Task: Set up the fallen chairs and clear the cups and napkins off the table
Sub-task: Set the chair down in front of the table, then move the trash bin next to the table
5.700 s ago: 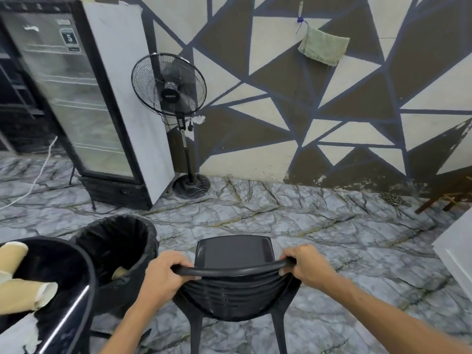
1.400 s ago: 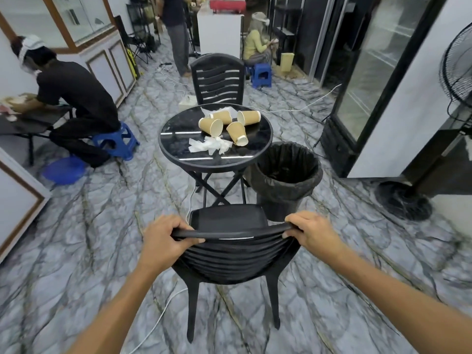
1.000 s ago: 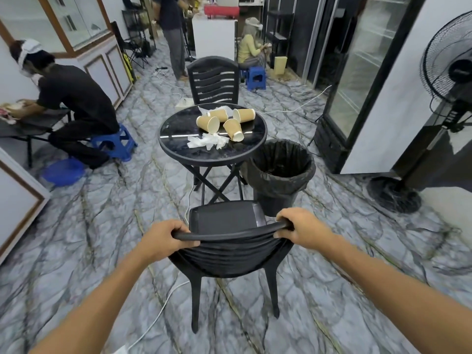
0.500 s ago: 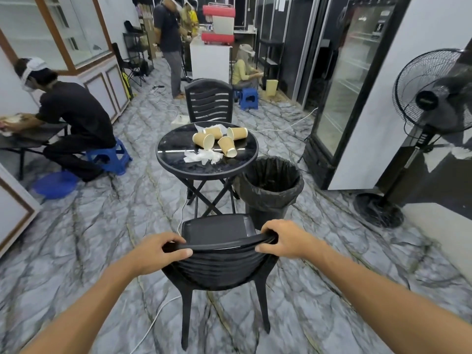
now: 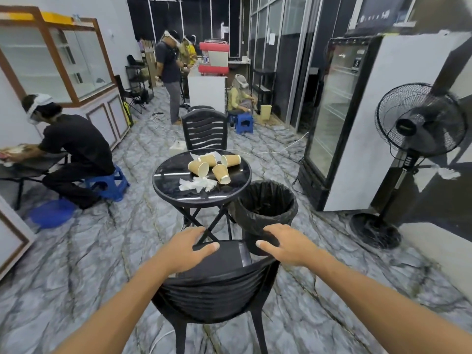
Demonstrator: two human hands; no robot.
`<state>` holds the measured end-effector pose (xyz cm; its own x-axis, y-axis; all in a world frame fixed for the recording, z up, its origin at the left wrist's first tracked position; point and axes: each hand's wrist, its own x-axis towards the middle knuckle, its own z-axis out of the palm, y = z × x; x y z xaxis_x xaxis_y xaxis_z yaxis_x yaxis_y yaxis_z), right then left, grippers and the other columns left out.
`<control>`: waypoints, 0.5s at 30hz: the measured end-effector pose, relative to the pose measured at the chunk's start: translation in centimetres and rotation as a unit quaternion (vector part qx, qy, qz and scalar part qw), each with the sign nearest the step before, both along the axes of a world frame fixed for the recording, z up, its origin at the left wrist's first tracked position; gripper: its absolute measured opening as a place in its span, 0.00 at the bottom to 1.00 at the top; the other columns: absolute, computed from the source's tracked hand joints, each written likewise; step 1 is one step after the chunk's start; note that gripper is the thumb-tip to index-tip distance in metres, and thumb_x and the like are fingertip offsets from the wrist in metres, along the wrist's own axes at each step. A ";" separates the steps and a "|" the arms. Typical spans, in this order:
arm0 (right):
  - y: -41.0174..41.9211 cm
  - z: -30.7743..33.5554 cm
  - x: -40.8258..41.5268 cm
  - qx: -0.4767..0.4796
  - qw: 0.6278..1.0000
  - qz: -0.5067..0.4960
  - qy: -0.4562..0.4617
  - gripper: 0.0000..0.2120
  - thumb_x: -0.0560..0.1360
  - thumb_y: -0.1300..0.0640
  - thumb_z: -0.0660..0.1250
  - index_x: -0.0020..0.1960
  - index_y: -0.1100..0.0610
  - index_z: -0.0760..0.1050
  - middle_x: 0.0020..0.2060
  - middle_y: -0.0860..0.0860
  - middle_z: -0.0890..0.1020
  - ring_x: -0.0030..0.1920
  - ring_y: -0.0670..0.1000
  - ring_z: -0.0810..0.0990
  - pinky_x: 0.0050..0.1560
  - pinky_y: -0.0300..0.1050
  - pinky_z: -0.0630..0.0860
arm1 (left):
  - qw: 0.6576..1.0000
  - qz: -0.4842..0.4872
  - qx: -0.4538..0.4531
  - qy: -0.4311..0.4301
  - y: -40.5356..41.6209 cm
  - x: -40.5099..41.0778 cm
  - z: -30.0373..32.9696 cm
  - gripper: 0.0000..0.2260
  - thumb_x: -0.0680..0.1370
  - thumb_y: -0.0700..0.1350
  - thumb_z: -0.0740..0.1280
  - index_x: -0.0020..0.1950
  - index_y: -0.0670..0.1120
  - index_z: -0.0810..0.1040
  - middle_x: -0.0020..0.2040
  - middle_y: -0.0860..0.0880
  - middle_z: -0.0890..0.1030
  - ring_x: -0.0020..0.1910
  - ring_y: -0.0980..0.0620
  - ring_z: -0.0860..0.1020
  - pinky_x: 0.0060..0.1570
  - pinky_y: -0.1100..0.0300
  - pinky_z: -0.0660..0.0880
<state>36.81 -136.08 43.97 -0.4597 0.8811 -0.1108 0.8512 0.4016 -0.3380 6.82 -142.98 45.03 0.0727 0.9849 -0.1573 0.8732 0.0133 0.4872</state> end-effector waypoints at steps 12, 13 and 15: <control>8.3 2.2 9.7 0.025 1.000 0.004 -0.010 0.35 0.76 0.30 0.55 0.76 0.49 0.62 0.75 0.47 0.66 0.73 0.51 0.64 0.69 0.52 0.67 | 0.998 -0.043 -0.005 0.043 9.3 10.9 1.7 0.39 0.72 0.75 0.56 0.78 0.55 0.61 0.78 0.54 0.63 0.73 0.52 0.67 0.69 0.50 0.69; 9.1 2.4 10.6 0.028 1.000 0.008 -0.010 0.35 0.76 0.30 0.55 0.76 0.50 0.62 0.75 0.47 0.66 0.73 0.51 0.65 0.69 0.52 0.67 | 0.998 -0.043 -0.010 0.040 10.2 12.0 1.7 0.40 0.72 0.76 0.56 0.78 0.55 0.61 0.78 0.54 0.63 0.73 0.52 0.67 0.69 0.49 0.69; 10.8 2.6 12.5 0.038 0.999 0.014 -0.007 0.35 0.76 0.31 0.56 0.76 0.51 0.63 0.74 0.48 0.68 0.72 0.52 0.66 0.69 0.51 0.67 | 0.999 -0.038 -0.013 0.031 11.8 14.2 1.8 0.38 0.73 0.74 0.57 0.78 0.55 0.61 0.78 0.53 0.63 0.73 0.52 0.67 0.69 0.50 0.69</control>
